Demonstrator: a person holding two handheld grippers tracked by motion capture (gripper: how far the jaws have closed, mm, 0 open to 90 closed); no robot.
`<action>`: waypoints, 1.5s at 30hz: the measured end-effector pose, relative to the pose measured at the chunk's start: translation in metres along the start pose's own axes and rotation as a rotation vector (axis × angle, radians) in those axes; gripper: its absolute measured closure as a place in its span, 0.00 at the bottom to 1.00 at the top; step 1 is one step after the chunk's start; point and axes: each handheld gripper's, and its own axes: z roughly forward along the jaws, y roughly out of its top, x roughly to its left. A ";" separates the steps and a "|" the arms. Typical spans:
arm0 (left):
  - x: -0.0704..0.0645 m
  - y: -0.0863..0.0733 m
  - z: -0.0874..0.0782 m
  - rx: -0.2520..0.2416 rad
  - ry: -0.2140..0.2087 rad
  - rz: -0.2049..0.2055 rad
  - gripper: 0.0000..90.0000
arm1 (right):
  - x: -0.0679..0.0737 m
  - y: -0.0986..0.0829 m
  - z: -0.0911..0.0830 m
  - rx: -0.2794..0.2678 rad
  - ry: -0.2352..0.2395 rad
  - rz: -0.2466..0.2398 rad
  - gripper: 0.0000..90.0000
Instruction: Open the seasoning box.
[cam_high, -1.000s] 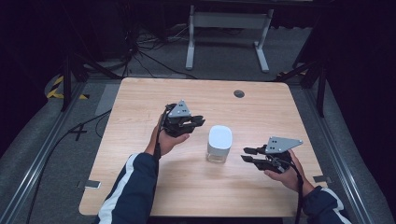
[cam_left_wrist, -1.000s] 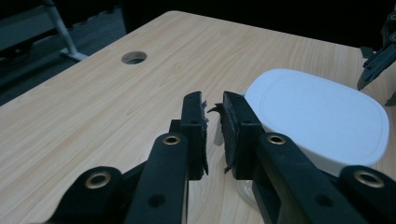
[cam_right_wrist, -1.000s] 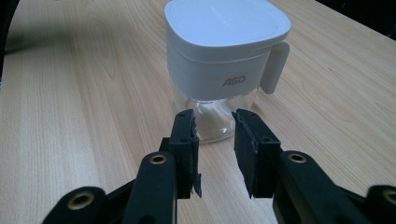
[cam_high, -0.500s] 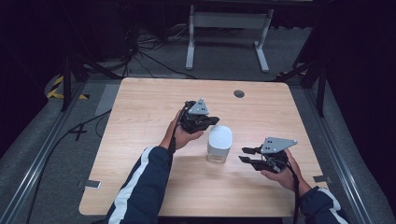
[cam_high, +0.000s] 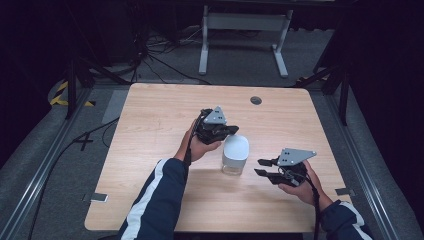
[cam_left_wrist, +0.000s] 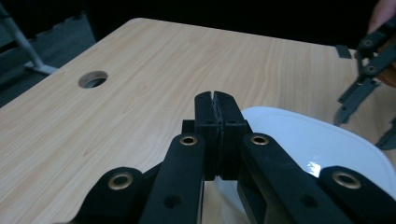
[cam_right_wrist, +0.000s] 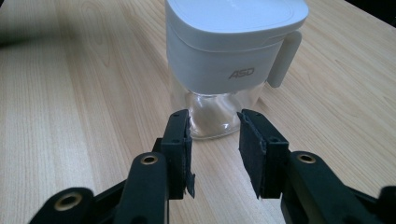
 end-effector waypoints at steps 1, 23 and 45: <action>-0.001 0.000 0.001 0.008 -0.006 0.008 0.99 | 0.000 0.000 0.000 -0.002 0.000 -0.002 0.71; 0.012 -0.003 0.017 0.070 -0.020 0.023 1.00 | 0.000 0.022 0.003 -0.058 0.024 -0.009 0.74; 0.006 0.001 0.010 0.031 -0.083 0.047 1.00 | 0.005 0.024 0.006 -0.042 0.026 -0.017 0.79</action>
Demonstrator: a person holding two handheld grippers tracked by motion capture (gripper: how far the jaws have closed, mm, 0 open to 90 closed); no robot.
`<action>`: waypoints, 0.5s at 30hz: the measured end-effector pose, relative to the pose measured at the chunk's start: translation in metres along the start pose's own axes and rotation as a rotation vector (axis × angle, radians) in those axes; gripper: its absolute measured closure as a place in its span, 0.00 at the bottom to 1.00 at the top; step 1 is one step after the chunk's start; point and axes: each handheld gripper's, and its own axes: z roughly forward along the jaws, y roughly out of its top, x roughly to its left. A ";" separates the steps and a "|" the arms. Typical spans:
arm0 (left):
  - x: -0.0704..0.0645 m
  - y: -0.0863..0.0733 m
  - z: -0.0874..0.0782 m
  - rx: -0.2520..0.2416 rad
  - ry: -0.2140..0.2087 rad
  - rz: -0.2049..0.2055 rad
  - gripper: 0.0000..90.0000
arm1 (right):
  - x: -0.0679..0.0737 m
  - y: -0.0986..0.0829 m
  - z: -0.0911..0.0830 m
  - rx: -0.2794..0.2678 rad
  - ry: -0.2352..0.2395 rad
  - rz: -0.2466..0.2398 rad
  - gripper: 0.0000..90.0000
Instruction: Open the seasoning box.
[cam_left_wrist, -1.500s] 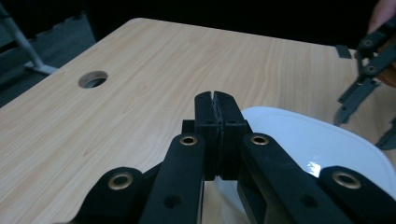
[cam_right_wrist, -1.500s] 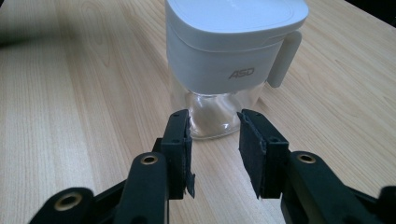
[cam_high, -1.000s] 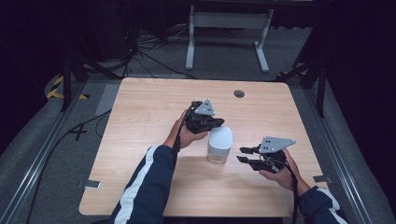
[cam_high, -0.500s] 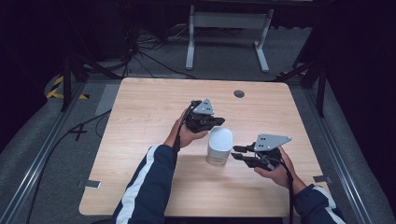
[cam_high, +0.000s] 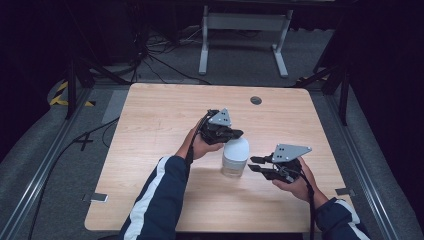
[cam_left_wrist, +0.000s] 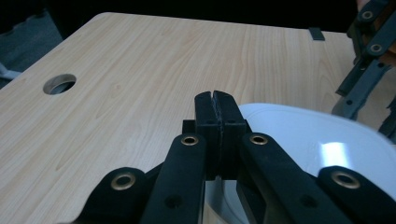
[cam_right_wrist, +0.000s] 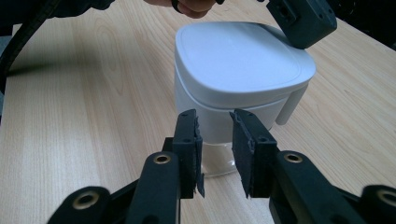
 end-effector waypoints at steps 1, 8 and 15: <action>0.001 -0.001 0.001 -0.003 0.008 -0.003 1.00 | 0.000 0.000 0.000 0.000 -0.002 0.003 0.79; 0.003 -0.003 0.005 0.018 0.015 -0.006 1.00 | 0.000 0.003 0.000 -0.011 0.000 0.001 0.80; 0.005 -0.003 0.007 0.015 0.010 -0.005 1.00 | 0.002 0.010 0.001 -0.035 0.008 -0.008 0.90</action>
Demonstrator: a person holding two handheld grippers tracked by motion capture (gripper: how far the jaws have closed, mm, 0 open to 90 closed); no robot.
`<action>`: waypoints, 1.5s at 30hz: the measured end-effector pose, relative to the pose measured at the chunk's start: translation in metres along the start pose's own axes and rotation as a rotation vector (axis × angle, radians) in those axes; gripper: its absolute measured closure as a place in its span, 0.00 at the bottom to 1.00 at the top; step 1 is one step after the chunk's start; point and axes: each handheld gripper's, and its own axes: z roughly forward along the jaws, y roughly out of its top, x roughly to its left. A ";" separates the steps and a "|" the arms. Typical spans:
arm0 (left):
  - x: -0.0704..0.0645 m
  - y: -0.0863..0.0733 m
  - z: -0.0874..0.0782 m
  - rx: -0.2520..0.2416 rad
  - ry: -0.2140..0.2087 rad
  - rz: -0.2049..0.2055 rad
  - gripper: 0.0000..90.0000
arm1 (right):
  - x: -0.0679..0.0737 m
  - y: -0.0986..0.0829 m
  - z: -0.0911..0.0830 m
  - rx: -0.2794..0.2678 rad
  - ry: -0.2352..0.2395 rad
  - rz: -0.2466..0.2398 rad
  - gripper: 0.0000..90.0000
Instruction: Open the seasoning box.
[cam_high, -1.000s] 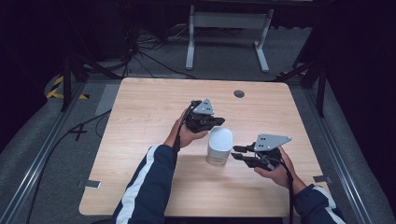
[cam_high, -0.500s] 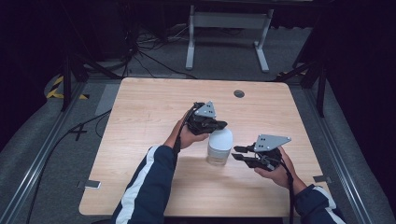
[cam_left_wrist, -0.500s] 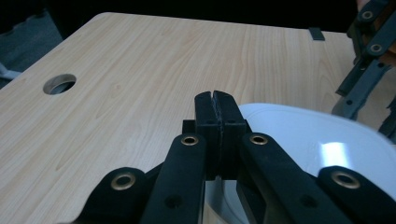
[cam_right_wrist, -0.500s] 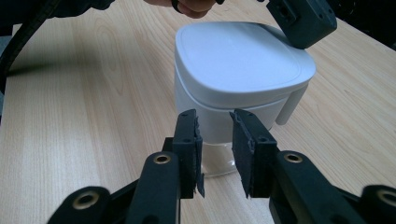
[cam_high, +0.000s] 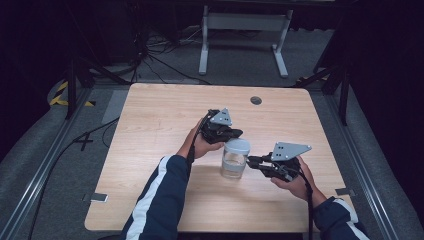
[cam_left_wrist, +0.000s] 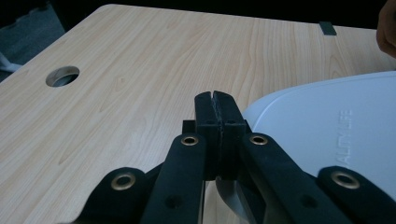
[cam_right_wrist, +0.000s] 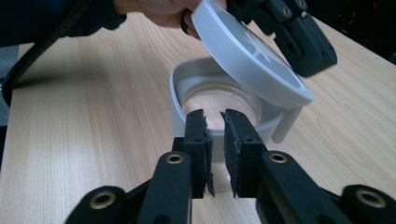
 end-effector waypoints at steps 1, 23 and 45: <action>0.000 0.000 0.000 0.001 0.001 -0.007 1.00 | 0.000 0.001 0.000 -0.003 0.000 -0.003 0.91; 0.004 -0.012 -0.030 -0.005 0.113 -0.038 0.98 | -0.003 0.013 0.009 -0.048 -0.040 0.020 0.97; -0.070 -0.119 -0.117 0.084 0.197 -0.137 0.73 | -0.020 0.020 0.007 -0.076 -0.120 0.024 0.99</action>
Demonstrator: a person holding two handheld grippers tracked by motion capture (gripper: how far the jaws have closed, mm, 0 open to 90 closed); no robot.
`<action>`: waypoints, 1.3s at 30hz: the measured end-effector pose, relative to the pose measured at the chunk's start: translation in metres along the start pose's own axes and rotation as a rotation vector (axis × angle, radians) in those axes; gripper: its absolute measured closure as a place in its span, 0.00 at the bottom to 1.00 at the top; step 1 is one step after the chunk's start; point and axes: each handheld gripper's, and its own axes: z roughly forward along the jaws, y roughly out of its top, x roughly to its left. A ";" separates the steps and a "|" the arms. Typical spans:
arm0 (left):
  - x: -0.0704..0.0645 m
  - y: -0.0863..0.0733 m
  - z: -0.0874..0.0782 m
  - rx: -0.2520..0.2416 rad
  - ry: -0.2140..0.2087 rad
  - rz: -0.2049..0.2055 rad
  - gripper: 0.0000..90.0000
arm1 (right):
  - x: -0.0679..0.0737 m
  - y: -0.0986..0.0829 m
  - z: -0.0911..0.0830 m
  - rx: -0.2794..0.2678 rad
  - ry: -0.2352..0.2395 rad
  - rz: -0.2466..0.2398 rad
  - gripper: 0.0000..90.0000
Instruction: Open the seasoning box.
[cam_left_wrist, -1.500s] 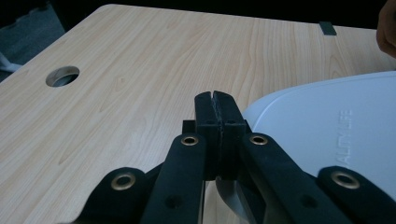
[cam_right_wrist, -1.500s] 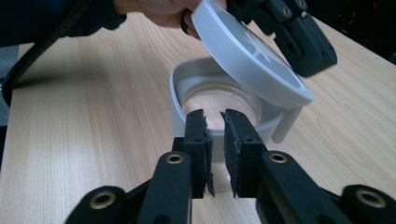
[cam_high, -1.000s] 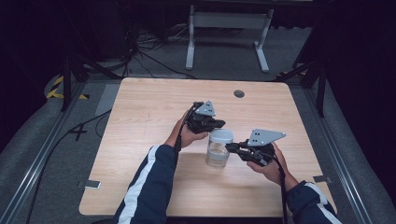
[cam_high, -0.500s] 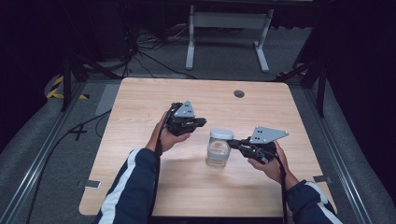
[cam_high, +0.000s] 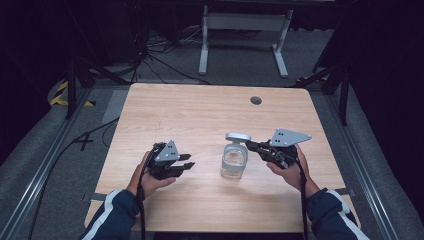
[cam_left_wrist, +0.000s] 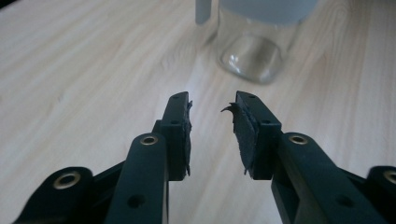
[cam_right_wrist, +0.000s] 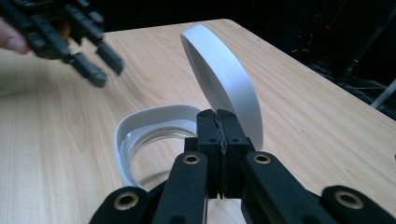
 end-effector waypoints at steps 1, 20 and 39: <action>-0.002 -0.008 -0.002 0.010 0.011 -0.004 0.71 | -0.001 0.000 0.000 0.003 -0.006 -0.004 0.99; -0.016 -0.059 -0.015 0.104 0.008 -0.073 0.46 | -0.013 0.000 0.003 -0.016 -0.047 0.028 0.99; -0.016 -0.066 -0.009 0.130 0.026 -0.085 0.31 | -0.010 -0.019 -0.036 0.079 -0.049 -0.020 0.72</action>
